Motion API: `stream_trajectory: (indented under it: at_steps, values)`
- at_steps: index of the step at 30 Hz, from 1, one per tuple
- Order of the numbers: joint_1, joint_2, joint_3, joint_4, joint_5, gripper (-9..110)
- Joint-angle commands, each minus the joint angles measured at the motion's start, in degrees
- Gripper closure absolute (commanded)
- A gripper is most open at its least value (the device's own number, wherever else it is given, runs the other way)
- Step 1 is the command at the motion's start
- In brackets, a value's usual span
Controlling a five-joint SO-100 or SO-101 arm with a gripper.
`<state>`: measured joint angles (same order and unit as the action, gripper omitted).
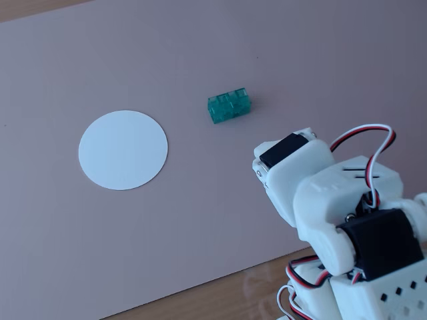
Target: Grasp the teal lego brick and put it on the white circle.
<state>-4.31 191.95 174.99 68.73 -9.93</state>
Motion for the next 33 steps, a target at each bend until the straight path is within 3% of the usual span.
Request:
stream_trajectory:
  at_steps: [1,33]
  values:
    - [-0.44,0.35,-0.26,-0.88,-0.26,101]
    - [-2.55,0.35,-0.18,-0.88,-2.46,101]
